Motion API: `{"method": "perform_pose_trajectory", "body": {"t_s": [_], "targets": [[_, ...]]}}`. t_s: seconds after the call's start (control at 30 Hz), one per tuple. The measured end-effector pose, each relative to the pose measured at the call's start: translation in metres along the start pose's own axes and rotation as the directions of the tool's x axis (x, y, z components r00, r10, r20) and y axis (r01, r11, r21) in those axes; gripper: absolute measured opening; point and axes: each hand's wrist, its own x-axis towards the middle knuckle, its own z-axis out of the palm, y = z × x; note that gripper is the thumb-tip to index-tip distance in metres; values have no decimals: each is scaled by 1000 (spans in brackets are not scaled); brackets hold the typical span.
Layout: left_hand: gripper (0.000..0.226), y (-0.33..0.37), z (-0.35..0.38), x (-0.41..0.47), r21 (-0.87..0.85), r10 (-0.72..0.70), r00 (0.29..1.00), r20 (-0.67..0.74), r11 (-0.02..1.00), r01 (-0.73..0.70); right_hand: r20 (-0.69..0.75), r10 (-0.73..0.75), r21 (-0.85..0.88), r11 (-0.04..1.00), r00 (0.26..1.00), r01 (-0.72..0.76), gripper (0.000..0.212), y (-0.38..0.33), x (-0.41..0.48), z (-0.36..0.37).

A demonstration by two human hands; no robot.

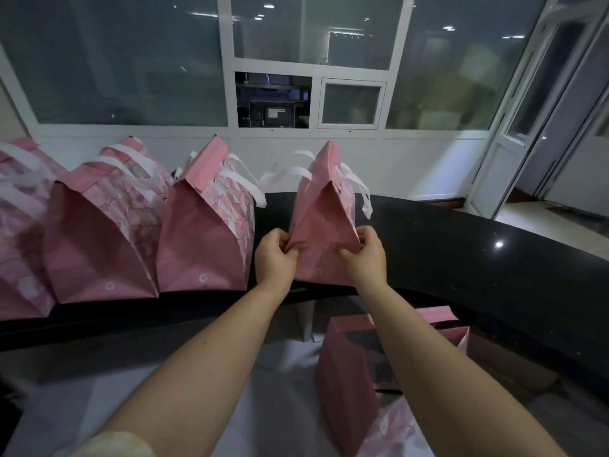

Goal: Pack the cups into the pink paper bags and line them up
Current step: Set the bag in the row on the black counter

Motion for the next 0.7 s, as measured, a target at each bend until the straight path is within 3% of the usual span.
{"method": "perform_pose_trajectory", "body": {"t_s": [0.2, 0.33, 0.43, 0.53, 0.7], "targets": [[25, -17, -11, -24, -6, 33, 998, -59, 999, -34, 107, 18, -64, 998, 994, -12, 32, 10, -5, -5], [16, -21, -21, -34, 28, 5, 999, -45, 1000, -4, 85, 36, -92, 995, 996, -28, 26, 11, -8, 0], [9, -21, -29, -37, 72, -27, 992, -127, 997, 36, 95, 47, -70, 997, 994, -41, 19, 2, -11, 13], [18, -20, -35, -43, 93, -48, 987, -153, 994, 63, 97, 59, -68, 996, 994, -52, 15, 0, -14, 23], [39, -13, -41, -50, 245, 7, 1000, -28, 970, 0, 130, 57, -83, 995, 990, -46, 20, 6, -20, 16]]}}
